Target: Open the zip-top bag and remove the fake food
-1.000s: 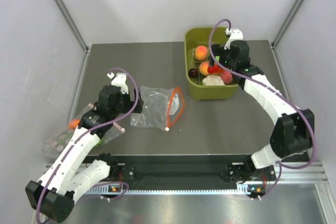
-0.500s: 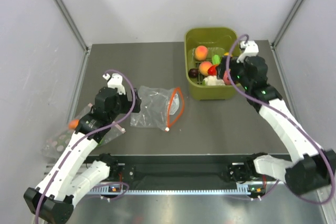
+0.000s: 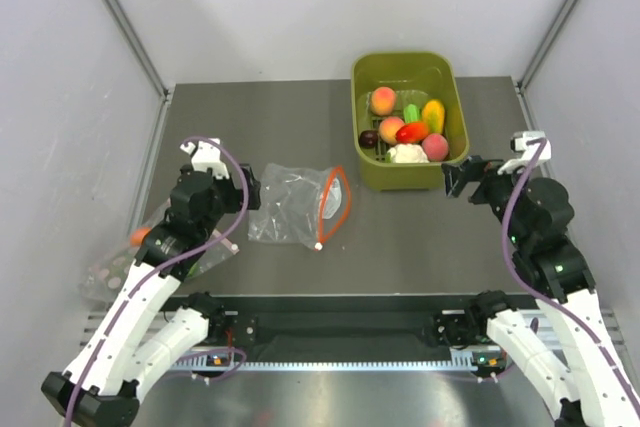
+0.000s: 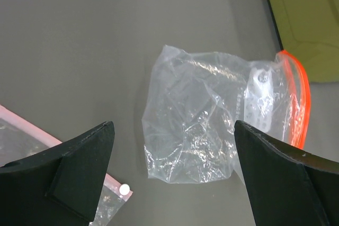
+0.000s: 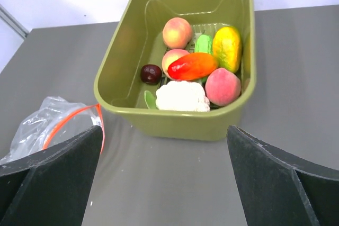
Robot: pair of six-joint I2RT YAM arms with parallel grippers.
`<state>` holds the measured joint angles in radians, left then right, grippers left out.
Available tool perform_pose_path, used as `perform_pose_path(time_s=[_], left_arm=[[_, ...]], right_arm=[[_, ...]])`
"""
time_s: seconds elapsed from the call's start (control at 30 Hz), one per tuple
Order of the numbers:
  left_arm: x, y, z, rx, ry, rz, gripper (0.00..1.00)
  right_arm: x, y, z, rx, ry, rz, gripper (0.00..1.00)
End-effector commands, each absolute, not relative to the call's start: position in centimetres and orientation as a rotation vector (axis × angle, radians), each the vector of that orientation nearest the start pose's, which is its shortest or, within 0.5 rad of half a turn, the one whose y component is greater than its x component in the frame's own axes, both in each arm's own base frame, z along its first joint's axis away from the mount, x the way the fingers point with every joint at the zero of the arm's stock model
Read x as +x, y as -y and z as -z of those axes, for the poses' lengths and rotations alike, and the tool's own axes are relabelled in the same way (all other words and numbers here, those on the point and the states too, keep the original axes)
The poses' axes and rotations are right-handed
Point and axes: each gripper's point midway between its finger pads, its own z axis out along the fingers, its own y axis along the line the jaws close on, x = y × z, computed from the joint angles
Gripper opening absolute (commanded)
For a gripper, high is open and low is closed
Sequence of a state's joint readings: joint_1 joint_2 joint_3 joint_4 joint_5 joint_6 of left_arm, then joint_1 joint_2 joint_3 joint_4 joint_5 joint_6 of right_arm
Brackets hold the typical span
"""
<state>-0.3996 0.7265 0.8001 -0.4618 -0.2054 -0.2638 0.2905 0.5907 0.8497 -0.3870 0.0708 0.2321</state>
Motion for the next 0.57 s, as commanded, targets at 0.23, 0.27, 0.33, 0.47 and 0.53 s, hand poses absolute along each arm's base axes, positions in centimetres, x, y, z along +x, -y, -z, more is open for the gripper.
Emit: perform_pose_path(time_s=[0.23,0.27,0.33,0.47,0.53], left_arm=[[27.2,6.6,-29.0,-0.122,-1.805,0.194,0.99],[27.3,6.7,-29.2,-0.115,-1.802,0.197,0.99],[27.4,6.8,-29.5,-0.115,-1.8,0.197,0.99],[27.5,6.8,-29.7,-0.11,-1.805,0.192,0.99],[27.6,6.8,-29.7,-0.112,-1.807,0.186,0.99]], right_arm=[[23.3,-5.5,-31.3,0.037,-1.728,-0.263,1.0],[23.2,-5.5,-31.2,0.036,-1.728,-0.264,1.0],[23.3,-5.3,-31.3,0.039,-1.728,-0.256,1.0],[23.3,-5.2,-31.3,0.038,-1.729,-0.248,1.0],[23.4,-5.1,-31.4,0.039,-1.728,-0.239,1.0]])
